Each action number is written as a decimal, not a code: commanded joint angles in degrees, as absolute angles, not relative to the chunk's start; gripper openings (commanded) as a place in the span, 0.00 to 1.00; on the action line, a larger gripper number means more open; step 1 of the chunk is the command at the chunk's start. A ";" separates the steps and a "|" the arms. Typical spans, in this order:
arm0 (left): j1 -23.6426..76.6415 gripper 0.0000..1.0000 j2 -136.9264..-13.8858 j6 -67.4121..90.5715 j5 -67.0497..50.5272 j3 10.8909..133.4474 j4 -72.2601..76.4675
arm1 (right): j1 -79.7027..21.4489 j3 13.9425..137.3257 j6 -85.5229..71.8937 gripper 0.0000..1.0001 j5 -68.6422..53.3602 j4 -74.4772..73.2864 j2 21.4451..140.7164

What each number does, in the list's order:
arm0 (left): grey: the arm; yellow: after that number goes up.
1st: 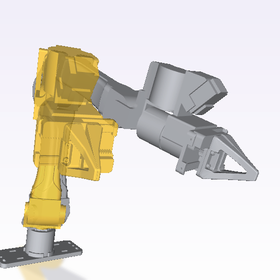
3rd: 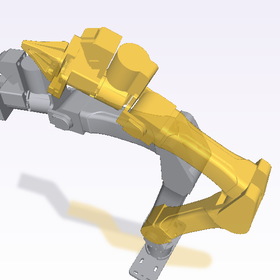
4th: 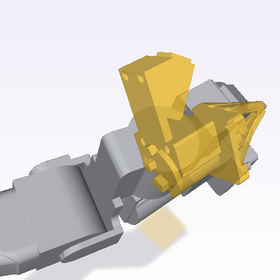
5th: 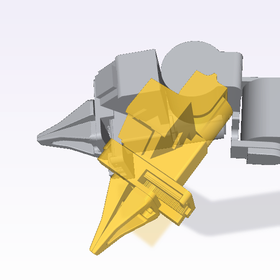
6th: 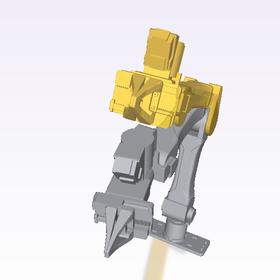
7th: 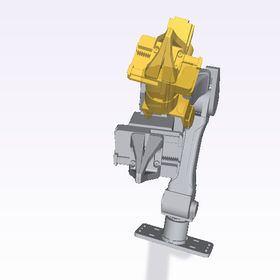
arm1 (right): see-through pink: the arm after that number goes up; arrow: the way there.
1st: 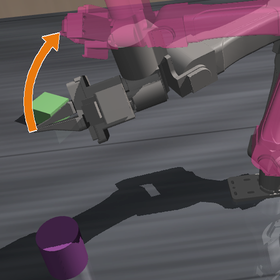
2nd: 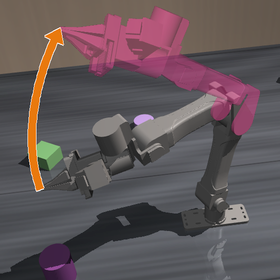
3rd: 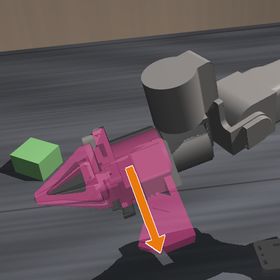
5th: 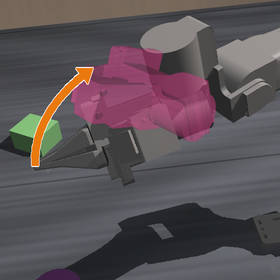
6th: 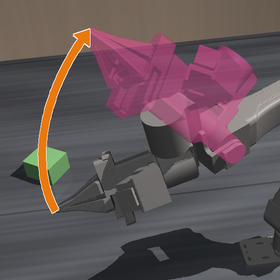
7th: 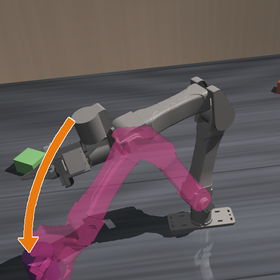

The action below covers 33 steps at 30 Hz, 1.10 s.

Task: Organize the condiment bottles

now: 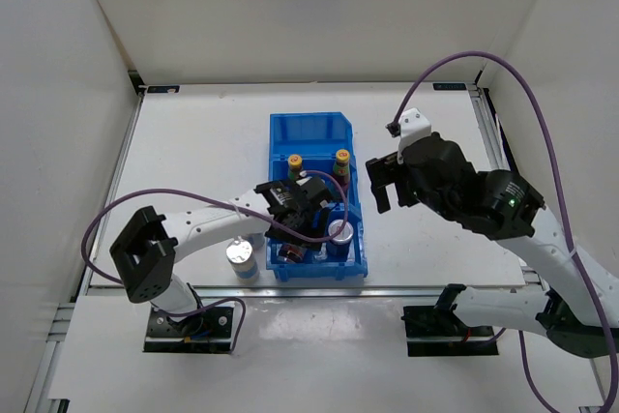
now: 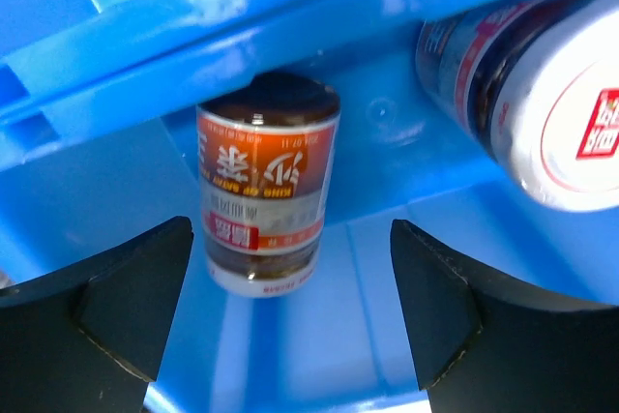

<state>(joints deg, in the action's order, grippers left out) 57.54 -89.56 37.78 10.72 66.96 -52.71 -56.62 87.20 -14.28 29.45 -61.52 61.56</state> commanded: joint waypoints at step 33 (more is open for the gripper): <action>58.10 0.11 -86.75 40.61 12.48 60.12 -45.09 | -56.51 93.69 -13.80 1.00 33.93 -68.82 61.96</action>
<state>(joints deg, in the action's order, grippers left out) 58.24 -92.44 40.73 12.58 58.41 -45.23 -56.62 91.68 -13.06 32.16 -68.90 63.05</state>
